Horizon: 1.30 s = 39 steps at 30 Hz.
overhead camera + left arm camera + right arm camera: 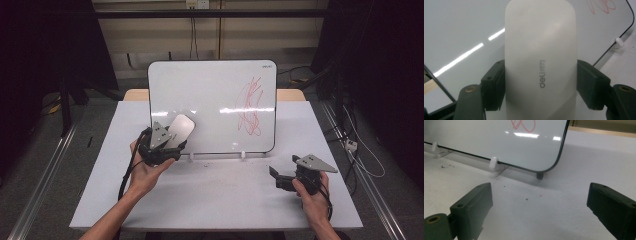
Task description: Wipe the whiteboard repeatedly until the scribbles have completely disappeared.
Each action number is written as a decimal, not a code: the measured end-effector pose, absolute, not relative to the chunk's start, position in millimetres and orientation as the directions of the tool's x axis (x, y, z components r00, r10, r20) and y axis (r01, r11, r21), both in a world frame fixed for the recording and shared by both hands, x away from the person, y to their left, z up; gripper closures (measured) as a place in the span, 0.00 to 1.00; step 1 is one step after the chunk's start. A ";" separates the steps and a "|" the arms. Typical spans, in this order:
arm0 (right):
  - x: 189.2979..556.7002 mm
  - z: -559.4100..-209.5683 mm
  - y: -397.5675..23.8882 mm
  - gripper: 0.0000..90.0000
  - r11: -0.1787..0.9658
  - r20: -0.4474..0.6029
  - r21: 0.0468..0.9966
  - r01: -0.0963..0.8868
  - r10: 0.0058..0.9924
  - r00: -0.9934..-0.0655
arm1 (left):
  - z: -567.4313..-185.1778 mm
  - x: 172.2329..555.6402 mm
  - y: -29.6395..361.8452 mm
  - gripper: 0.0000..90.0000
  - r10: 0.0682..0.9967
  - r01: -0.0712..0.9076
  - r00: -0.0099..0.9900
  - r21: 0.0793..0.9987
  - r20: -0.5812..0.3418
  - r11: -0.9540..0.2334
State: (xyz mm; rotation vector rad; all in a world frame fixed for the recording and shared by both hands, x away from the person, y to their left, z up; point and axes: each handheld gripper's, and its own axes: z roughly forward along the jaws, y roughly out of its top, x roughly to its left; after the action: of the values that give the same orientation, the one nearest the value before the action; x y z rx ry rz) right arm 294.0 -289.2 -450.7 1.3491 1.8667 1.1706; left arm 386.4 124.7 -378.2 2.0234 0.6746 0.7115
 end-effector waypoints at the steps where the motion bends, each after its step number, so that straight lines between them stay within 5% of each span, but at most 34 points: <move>1: 293.7 -450.9 -289.9 0.07 0.117 0.053 0.882 0.456 0.937 -0.345 | -376.2 386.3 121.9 0.35 0.685 0.190 0.692 0.857 0.229 -0.479; 39: 296.6 -453.0 -293.2 0.07 0.100 0.084 0.883 0.459 0.928 -0.364 | -320.8 441.5 24.9 0.34 0.628 0.046 0.703 0.859 0.335 -0.510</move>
State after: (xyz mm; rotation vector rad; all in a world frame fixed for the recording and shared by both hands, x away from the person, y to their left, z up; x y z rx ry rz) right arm 296.6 -293.2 -453.0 1.3523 1.8783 1.2107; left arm 441.5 24.9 -320.8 1.9939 0.5166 0.8020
